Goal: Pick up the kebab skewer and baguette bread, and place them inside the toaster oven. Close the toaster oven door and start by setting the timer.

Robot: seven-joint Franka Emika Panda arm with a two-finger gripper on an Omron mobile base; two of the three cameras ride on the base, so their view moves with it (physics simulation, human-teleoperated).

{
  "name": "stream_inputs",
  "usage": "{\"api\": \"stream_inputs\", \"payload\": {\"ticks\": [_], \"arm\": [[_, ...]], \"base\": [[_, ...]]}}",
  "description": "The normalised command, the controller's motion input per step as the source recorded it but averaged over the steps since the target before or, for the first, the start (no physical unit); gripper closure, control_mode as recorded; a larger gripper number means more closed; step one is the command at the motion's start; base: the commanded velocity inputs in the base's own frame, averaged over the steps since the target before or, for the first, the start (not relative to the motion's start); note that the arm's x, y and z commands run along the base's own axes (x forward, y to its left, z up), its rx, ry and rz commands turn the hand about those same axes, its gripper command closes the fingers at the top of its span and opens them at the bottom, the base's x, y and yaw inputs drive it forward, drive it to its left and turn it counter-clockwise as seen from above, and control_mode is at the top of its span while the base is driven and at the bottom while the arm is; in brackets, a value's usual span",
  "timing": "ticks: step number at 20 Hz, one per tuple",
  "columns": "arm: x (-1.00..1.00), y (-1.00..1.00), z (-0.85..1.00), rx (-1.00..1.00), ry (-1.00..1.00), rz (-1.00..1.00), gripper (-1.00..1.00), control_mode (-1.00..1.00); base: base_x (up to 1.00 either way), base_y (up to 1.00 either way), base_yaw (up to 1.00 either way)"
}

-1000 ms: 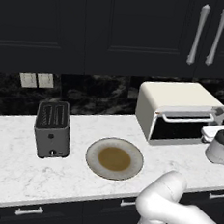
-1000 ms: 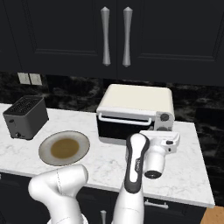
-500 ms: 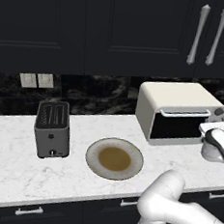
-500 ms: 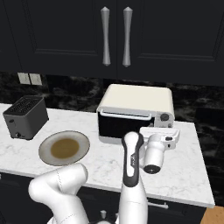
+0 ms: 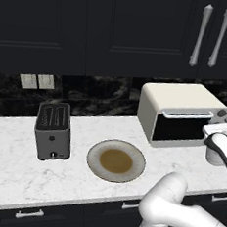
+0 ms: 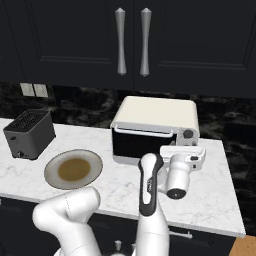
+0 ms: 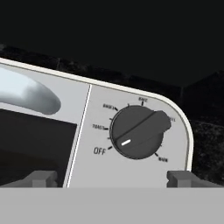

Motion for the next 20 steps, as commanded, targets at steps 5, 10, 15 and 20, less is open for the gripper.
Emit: {"api": "stream_inputs", "payload": {"ticks": [5, 10, 15, 20], "arm": [[-0.29, -0.08, 0.00, 0.00, 0.00, 0.00, -1.00, -1.00], [-0.20, -0.20, 0.00, 0.00, 0.01, 0.04, -1.00, -1.00], [-0.03, -0.32, -0.20, 0.07, 0.17, 0.27, -1.00, -1.00], [0.00, -0.32, -0.39, 0.09, 0.04, 0.24, -1.00, -1.00]], "base": [[0.00, 0.00, 0.00], [0.00, 0.00, 0.00], [0.00, 0.00, 0.00], [0.00, 0.00, 0.00]]}}
